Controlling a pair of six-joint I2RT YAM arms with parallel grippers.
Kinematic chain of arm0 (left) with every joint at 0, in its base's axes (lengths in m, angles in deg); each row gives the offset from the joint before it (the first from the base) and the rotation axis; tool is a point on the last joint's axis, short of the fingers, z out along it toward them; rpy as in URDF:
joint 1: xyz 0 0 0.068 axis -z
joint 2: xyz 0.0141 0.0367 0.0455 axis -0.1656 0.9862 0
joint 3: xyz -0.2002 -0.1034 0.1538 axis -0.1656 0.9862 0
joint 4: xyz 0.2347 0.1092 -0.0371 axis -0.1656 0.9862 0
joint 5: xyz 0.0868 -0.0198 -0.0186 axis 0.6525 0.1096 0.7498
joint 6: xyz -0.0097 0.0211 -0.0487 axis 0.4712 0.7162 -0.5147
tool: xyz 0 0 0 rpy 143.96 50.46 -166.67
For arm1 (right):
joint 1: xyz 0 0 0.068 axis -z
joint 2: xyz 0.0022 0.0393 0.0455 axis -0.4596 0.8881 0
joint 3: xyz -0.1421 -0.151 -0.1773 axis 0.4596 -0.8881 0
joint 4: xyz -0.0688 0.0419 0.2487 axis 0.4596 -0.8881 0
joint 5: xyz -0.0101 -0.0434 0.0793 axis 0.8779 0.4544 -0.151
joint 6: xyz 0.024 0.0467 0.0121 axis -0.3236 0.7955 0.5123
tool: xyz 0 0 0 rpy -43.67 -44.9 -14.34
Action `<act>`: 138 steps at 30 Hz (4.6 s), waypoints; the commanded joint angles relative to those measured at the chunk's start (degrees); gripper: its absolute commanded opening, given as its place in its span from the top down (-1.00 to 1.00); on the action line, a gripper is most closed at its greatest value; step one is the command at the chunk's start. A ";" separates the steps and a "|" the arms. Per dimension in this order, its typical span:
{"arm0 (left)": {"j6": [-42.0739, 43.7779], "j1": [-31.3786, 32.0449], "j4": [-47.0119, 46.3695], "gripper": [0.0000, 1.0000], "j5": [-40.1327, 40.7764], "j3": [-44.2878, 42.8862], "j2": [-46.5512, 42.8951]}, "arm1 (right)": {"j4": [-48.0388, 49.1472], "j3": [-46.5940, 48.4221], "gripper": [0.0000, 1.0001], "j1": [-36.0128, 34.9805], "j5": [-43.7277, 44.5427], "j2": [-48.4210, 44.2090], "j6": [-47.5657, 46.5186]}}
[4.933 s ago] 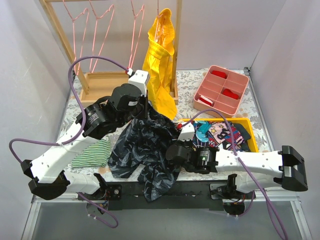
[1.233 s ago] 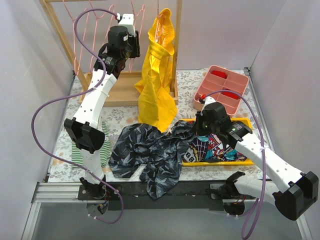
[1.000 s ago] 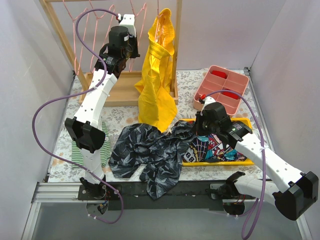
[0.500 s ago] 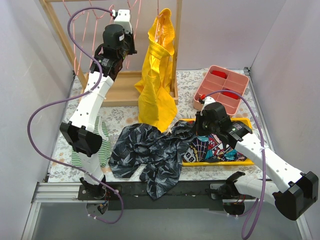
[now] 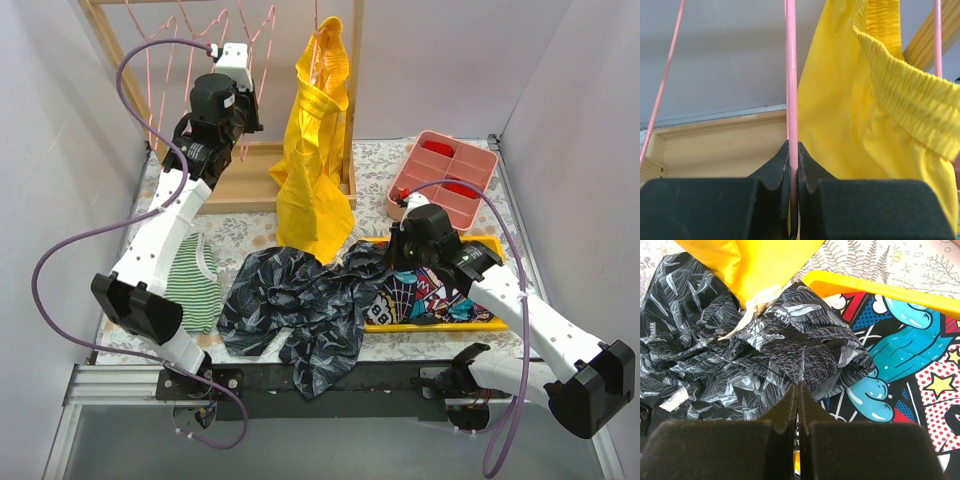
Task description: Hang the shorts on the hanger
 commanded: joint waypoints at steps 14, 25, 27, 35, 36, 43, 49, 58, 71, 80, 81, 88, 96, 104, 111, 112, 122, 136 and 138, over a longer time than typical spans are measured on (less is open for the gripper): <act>-4.25 -0.18 2.45 1.00 -8.83 34.99 -41.97 | 0.49 0.50 0.97 0.06 2.05 -0.33 -1.64; -3.99 0.16 11.77 1.00 -30.73 47.59 -68.12 | -2.40 0.68 0.97 -0.03 4.42 -1.91 -1.47; -4.51 1.92 14.41 1.00 -34.76 47.85 -68.74 | -3.46 1.29 0.97 -0.03 5.21 -2.35 -1.29; -7.32 10.34 18.45 1.00 -39.27 50.93 -65.95 | -6.98 4.89 0.97 -0.11 6.80 -3.84 -1.12; -7.50 11.67 18.89 1.00 -38.74 50.93 -65.15 | -7.50 5.16 0.97 -0.11 6.80 -4.19 -0.94; -8.12 17.48 23.90 1.00 -35.05 48.56 -61.89 | -8.56 6.48 0.97 -0.11 7.06 -3.49 -0.50; -8.56 19.32 24.96 1.00 -35.75 47.68 -56.09 | -10.14 9.29 0.97 -0.11 8.73 -2.09 -0.06; -7.59 22.40 25.75 1.00 -33.83 46.54 -49.06 | -11.02 11.05 0.97 -0.11 8.38 -0.15 0.20; -6.27 23.37 26.72 1.00 -33.29 42.94 -46.33 | -10.84 11.40 0.97 -0.11 9.43 2.21 -0.06; -6.89 23.81 26.98 1.00 -33.81 45.22 -47.39 | -10.23 12.37 0.97 -0.11 11.10 4.76 -0.50; -6.89 23.90 26.90 1.00 -34.08 45.48 -47.39 | -10.23 12.63 0.97 -0.11 11.02 4.94 -0.41; -6.97 24.34 26.46 1.00 -34.00 45.31 -45.90 | -10.23 13.77 0.97 -0.11 11.19 6.26 -0.59; -6.71 24.95 25.58 1.00 -31.54 44.78 -43.17 | -10.58 13.78 0.97 -0.03 10.32 5.12 -0.59; -6.80 25.04 20.66 1.00 -29.69 45.57 -40.71 | -12.86 16.84 0.97 -2.48 8.73 6.35 -1.99; -6.88 26.62 10.31 1.00 -26.36 49.52 -42.20 | -17.16 30.19 0.97 -9.94 10.57 13.55 -2.87; -7.24 26.71 8.63 1.00 -24.61 51.61 -42.90 | -17.52 34.04 0.97 -10.83 10.84 15.30 -2.87; -14.00 29.78 -14.66 1.00 -11.16 66.82 -52.39 | -19.46 48.40 0.97 -21.73 8.73 21.38 -1.91; -16.82 31.54 -36.55 1.00 -5.78 77.47 -54.34 | -6.63 23.73 0.33 -24.02 14.26 8.30 4.07; -16.82 32.24 -39.19 1.00 -4.99 78.35 -53.89 | -2.70 19.86 0.11 -24.54 16.11 5.84 5.12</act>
